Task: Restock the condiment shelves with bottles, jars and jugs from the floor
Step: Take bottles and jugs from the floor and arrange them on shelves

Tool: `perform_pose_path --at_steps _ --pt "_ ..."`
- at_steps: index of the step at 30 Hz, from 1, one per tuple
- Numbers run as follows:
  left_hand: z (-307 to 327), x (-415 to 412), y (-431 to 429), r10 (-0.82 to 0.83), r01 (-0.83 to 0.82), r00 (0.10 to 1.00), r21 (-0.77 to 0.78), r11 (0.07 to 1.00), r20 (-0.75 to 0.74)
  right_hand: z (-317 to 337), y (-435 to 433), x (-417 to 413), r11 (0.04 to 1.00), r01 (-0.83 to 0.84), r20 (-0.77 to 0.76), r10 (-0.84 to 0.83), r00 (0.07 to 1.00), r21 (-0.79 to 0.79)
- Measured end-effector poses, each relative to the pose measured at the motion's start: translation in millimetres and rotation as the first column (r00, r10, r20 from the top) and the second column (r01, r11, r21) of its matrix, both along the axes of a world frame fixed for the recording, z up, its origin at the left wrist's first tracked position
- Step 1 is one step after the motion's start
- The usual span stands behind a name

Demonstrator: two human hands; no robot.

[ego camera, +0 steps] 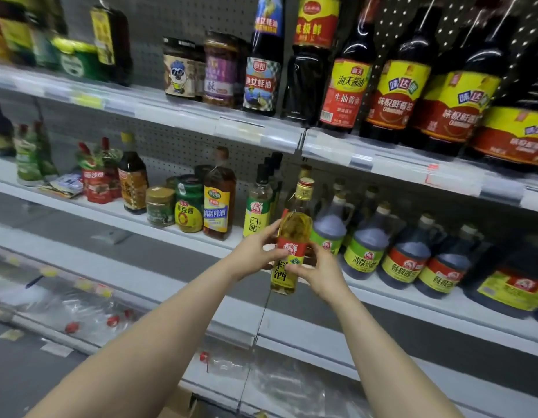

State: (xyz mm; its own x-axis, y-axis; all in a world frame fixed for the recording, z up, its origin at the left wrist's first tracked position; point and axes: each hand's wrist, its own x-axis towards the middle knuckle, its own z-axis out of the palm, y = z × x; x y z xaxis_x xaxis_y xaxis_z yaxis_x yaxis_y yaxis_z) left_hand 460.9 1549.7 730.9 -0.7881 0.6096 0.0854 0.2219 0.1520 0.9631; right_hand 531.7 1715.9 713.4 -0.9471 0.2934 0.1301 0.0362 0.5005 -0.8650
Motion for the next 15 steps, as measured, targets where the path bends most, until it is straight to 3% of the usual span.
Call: perform_pose_path --at_steps 7,15 --pt "13 -56 12 -0.061 0.059 0.997 -0.028 0.998 -0.045 17 -5 -51 0.986 0.125 -0.002 -0.126 0.992 0.108" --pt "-10 -76 25 -0.040 0.038 0.998 -0.034 0.999 -0.053 6 1 -68 0.962 0.155 0.045 -0.169 0.985 0.225"
